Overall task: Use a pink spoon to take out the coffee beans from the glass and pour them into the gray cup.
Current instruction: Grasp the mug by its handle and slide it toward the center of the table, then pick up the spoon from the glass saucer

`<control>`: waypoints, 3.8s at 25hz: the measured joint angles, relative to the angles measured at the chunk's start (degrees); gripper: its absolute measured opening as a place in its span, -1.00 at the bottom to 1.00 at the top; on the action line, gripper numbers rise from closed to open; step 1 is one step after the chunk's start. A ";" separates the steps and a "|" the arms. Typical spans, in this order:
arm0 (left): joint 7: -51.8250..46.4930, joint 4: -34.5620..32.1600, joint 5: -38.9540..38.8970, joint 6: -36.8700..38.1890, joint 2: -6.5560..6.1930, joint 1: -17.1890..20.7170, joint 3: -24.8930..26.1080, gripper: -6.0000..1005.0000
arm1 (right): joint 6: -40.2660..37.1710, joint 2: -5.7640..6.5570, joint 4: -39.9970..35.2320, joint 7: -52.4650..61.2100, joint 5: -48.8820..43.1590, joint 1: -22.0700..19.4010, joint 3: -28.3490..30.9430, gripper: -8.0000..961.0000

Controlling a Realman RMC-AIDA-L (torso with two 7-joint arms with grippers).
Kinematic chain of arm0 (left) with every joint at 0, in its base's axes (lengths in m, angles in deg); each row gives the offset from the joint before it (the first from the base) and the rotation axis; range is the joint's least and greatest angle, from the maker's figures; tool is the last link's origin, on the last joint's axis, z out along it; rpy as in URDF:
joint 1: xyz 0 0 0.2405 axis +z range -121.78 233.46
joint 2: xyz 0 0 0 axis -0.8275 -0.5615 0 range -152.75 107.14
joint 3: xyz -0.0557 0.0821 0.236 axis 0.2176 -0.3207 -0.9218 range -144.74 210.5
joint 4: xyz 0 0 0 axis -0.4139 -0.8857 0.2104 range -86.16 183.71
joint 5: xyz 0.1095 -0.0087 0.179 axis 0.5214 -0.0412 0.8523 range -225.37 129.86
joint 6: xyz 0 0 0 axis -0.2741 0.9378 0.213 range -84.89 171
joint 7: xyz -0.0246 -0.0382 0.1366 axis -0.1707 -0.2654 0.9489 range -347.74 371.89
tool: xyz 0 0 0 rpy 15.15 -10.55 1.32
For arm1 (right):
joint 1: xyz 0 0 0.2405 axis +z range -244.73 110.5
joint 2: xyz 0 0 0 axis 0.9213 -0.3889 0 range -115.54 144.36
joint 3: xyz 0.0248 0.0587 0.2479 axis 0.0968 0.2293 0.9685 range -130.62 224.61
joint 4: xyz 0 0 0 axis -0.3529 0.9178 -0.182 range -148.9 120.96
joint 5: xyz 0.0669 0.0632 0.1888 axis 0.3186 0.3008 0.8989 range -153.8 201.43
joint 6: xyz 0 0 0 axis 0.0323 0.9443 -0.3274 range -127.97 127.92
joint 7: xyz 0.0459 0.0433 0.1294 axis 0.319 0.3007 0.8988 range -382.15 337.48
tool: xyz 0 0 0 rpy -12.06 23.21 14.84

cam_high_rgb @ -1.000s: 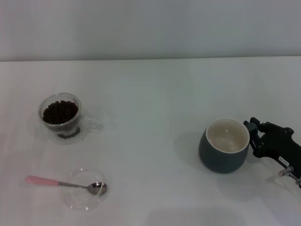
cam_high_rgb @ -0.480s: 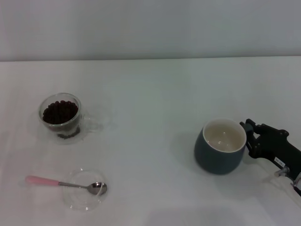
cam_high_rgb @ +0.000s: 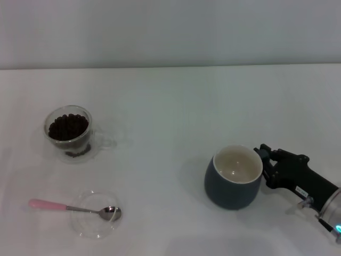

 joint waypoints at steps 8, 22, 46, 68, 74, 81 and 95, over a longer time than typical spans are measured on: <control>0.00 0.04 0.27 0.15 0.03 0.36 -0.24 0.77 | 1.24 0.00 3.92 -2.04 -18.05 1.39 19.08 -0.64; 0.00 0.11 0.11 0.81 -0.06 1.34 -0.11 0.77 | 6.35 -0.01 7.59 -8.11 -32.83 1.37 33.69 -0.64; 0.00 0.44 0.27 2.38 0.03 1.49 -0.23 0.77 | 5.70 0.72 6.16 -7.74 -36.11 0.10 33.53 -0.27; -0.09 0.44 -0.04 4.38 0.03 1.86 0.10 0.77 | -6.99 1.28 -9.50 5.56 -36.22 -12.93 25.82 0.51; -0.15 0.49 -0.16 4.50 0.04 2.53 0.21 0.77 | -8.52 0.91 -10.15 4.78 -28.48 -13.64 33.48 0.51; -7.70 2.15 -0.46 3.53 0.02 2.47 0.21 0.77 | -6.82 0.79 -5.41 -6.75 -20.97 -7.26 43.59 0.51; -30.23 -0.30 1.44 6.12 -0.44 15.57 -5.55 0.76 | -3.43 0.91 -6.11 -9.72 -20.16 -0.78 56.21 0.51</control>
